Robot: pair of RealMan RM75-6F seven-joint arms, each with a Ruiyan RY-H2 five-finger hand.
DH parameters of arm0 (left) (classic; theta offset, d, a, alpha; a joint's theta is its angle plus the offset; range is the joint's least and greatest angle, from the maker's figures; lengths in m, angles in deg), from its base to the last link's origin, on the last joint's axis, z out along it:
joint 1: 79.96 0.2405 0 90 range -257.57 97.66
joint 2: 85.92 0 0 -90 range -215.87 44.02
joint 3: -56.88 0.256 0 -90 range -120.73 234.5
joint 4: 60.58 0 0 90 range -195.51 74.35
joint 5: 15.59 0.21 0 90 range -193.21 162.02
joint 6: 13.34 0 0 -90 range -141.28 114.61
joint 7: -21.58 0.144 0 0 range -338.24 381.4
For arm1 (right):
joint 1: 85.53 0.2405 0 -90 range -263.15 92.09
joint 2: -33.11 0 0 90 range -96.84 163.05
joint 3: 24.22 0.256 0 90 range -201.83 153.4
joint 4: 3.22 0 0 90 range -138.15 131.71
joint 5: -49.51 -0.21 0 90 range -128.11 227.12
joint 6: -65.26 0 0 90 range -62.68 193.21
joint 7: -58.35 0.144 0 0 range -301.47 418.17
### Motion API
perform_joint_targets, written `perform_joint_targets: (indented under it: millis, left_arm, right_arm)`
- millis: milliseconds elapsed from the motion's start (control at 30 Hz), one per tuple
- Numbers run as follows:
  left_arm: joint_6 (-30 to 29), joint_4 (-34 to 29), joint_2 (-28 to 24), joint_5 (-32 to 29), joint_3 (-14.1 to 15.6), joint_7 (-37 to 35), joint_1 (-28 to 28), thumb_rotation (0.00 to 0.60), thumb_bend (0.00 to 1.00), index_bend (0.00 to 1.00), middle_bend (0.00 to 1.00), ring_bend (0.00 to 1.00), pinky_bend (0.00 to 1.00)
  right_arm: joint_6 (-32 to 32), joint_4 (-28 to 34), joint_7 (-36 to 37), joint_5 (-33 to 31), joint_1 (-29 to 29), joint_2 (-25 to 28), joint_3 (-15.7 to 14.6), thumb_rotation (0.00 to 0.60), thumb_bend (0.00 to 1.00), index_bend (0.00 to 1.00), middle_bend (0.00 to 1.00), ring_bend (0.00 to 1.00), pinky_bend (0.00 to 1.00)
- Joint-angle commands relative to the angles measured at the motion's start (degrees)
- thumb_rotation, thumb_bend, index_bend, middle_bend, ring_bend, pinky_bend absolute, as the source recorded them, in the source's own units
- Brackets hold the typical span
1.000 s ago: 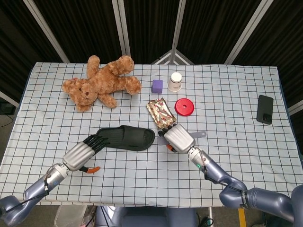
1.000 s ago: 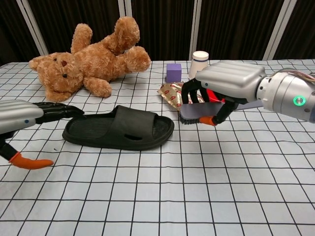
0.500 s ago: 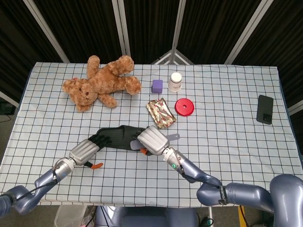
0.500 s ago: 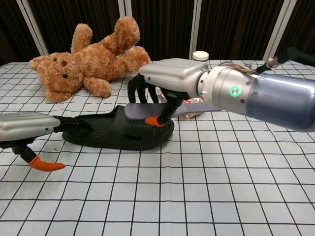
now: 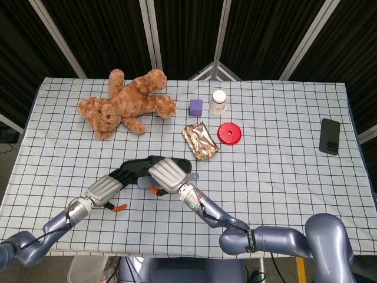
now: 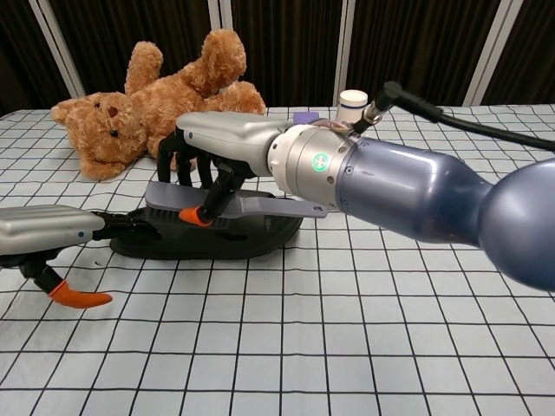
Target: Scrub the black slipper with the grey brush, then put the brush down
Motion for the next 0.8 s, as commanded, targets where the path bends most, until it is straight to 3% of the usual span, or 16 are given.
perform_joint_targets:
  millis: [33, 433, 800]
  left_arm:
    - [0.47, 0.36, 0.03, -0.35, 0.23, -0.42, -0.24, 0.405, 0.45, 0.01, 0.02, 0.03, 0.07]
    - [1.00, 1.02, 0.10, -1.04, 0.82, -1.11, -0.95, 0.401, 0.45, 0.01, 0.02, 0.03, 0.07]
    - [0.45, 0.62, 0.09, -1.22, 1.34, -0.27, -1.06, 0.399, 0.45, 0.01, 0.02, 0.03, 0.07]
  right_arm:
    - [0.51, -3.20, 2.09, 0.27, 1.03, -2.06, 0.44, 0.600, 0.47, 0.77, 0.62, 0.53, 0.57]
    - [0.78, -15.55, 8.31, 0.46, 2.20, -6.58, 0.24, 0.600, 0.47, 0.77, 0.62, 0.54, 0.57]
    - [1.68, -18.07, 9.52, 1.84, 0.98, -5.09, -1.68, 0.600, 0.47, 0.77, 0.62, 0.54, 0.57]
